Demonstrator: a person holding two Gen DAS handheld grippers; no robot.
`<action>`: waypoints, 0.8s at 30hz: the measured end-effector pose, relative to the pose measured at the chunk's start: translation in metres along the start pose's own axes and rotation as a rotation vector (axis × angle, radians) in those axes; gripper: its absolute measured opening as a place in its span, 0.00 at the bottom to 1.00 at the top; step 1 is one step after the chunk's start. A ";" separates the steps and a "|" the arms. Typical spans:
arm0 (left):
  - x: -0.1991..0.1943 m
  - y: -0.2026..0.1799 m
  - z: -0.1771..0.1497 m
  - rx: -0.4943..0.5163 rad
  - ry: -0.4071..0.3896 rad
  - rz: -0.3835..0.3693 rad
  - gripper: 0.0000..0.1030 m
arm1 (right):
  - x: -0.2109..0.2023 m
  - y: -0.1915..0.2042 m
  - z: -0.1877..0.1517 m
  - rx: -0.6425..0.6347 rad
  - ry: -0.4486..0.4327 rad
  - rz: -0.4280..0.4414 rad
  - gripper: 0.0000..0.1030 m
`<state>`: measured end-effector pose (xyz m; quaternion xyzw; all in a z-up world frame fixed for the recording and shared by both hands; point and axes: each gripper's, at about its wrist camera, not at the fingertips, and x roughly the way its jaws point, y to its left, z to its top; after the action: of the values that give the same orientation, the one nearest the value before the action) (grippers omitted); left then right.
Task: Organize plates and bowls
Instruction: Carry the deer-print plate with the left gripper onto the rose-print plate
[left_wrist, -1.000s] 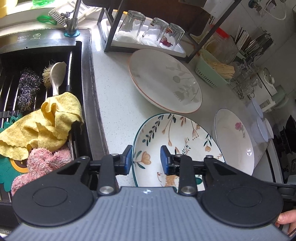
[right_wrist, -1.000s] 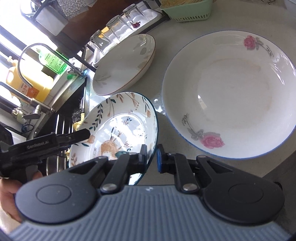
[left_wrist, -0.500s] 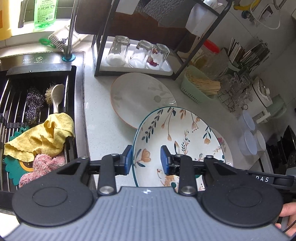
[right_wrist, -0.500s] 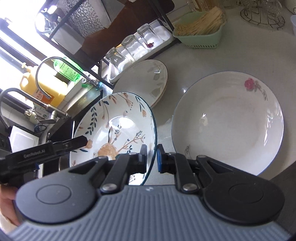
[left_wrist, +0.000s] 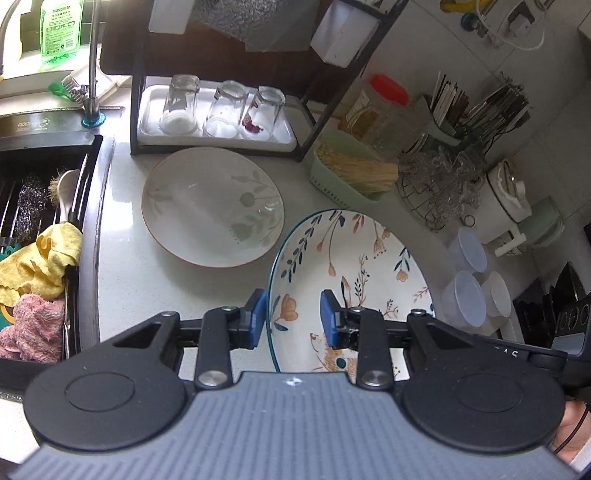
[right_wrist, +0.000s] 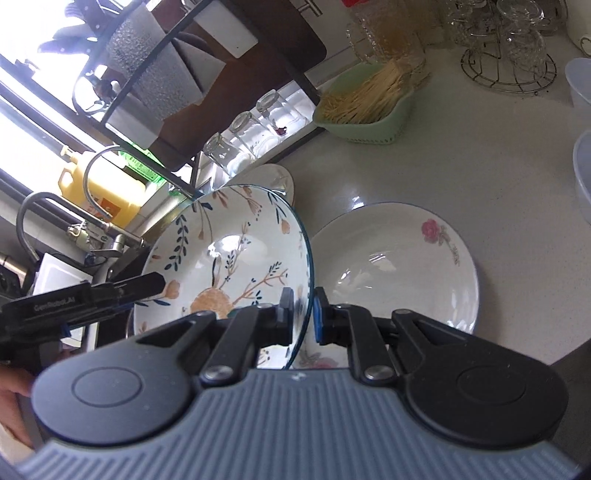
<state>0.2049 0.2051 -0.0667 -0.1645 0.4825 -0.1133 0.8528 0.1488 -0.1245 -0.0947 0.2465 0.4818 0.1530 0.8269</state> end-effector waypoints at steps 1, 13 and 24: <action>0.005 -0.009 -0.001 0.000 0.012 0.014 0.34 | -0.001 -0.005 0.001 -0.008 0.004 -0.009 0.13; 0.065 -0.048 -0.022 0.010 0.116 0.098 0.34 | 0.019 -0.068 0.000 -0.004 0.089 -0.020 0.14; 0.108 -0.037 -0.014 -0.073 0.134 0.161 0.34 | 0.046 -0.078 0.008 -0.059 0.126 -0.031 0.14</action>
<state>0.2461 0.1307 -0.1438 -0.1483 0.5541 -0.0373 0.8183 0.1793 -0.1688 -0.1673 0.2044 0.5318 0.1695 0.8041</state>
